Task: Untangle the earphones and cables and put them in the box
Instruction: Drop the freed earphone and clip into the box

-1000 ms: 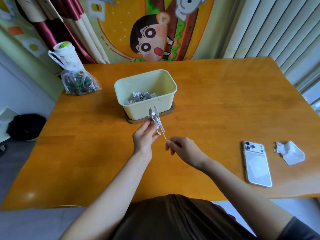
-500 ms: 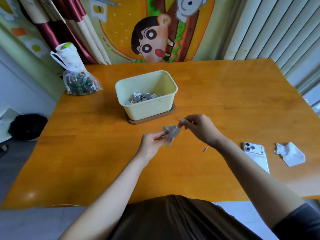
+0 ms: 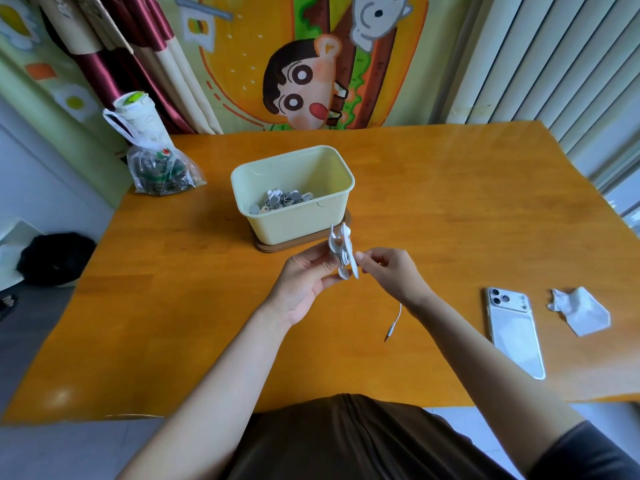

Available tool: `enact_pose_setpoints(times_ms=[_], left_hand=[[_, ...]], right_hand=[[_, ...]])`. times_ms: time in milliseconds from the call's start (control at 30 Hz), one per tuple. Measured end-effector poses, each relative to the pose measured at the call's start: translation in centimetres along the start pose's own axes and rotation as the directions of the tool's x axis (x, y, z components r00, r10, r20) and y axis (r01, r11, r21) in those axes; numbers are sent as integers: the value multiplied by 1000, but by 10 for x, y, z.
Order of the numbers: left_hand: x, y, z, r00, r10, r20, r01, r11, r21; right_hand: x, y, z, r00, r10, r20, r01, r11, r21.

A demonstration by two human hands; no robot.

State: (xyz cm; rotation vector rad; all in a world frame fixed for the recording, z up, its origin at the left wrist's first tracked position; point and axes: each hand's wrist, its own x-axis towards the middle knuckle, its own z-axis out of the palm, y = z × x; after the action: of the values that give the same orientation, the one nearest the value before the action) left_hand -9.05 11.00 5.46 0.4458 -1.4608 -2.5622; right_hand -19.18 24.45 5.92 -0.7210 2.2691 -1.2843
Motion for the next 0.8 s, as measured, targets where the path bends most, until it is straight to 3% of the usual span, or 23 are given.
enact_pose_setpoints(times_ms=[233,333,500,600,700,800], left_hand=[[6,2,0,987,-42,-152,30,997,-78],[7,1,-1,970,-97,-224,67,988,-140],[7,0,-2,977,-139,-165,105,975,-198],[8,1,1,965,-117,-235,74,980,-185],[10,-1,-1,927,-2,-374,21,999,46],[12,-8,-8,920,181,-348,-15,903,429]], right_hand=[[-9,8,17,999,33,-29,-33,999,6],[-15,10,23,999,34,37,-33,999,-43],[-20,6,30,998,12,62,-9,999,-50],[-20,3,30,998,5,63,0,997,-75],[-25,-6,30,996,-54,74,61,993,-97],[-32,-17,30,977,-137,161,165,971,-175]])
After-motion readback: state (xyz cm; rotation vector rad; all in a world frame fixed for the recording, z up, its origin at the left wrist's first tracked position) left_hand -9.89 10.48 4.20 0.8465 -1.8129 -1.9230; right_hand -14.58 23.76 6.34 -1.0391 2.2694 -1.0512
